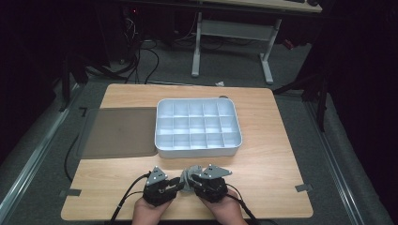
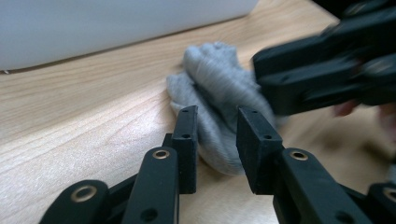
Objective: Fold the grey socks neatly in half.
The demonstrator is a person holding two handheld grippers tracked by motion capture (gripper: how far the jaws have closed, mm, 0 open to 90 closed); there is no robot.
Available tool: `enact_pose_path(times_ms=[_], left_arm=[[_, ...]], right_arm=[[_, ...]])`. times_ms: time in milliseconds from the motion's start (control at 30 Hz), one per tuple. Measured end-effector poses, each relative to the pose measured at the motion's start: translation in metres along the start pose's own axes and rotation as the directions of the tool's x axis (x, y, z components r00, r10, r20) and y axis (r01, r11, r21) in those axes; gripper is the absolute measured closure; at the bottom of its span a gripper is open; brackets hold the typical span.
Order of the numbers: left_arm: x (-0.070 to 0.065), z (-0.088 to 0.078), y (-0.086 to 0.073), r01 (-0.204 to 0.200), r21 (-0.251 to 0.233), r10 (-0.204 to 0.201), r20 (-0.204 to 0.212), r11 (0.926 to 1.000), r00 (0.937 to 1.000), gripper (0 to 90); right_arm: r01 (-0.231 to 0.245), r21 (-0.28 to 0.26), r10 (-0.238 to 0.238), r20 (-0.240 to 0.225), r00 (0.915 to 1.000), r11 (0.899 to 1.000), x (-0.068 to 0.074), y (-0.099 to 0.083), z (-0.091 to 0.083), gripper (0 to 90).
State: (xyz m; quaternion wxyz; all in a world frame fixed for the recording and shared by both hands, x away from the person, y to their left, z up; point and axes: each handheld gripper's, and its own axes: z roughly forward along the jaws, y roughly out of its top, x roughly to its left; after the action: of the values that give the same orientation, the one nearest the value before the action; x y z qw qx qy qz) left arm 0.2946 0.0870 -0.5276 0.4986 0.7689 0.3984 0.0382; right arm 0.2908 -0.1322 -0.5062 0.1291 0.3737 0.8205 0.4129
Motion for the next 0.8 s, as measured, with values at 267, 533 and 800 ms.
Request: enact_pose_path(times_ms=[267, 533, 800], left_arm=[[0.009, -0.003, -0.002, 0.050, 0.072, -0.049, -0.022, 0.9962, 0.9986, 72.7], [0.005, 0.008, -0.002, 0.022, 0.120, -0.016, -0.052, 0.9926, 0.9985, 87.8], [0.003, 0.009, -0.003, 0.004, 0.127, 0.003, -0.058, 0.9919, 0.9983, 87.7]], right_arm=[[0.000, 0.034, 0.000, 0.016, 0.9999, 0.999, -0.001, -0.006, 0.009, 78.4], [0.035, 0.009, -0.035, 0.022, 0.9991, 0.999, 0.003, -0.003, 0.007, 88.4], [0.079, 0.000, -0.079, -0.007, 0.9968, 0.997, 0.015, 0.002, 0.007, 88.3]])
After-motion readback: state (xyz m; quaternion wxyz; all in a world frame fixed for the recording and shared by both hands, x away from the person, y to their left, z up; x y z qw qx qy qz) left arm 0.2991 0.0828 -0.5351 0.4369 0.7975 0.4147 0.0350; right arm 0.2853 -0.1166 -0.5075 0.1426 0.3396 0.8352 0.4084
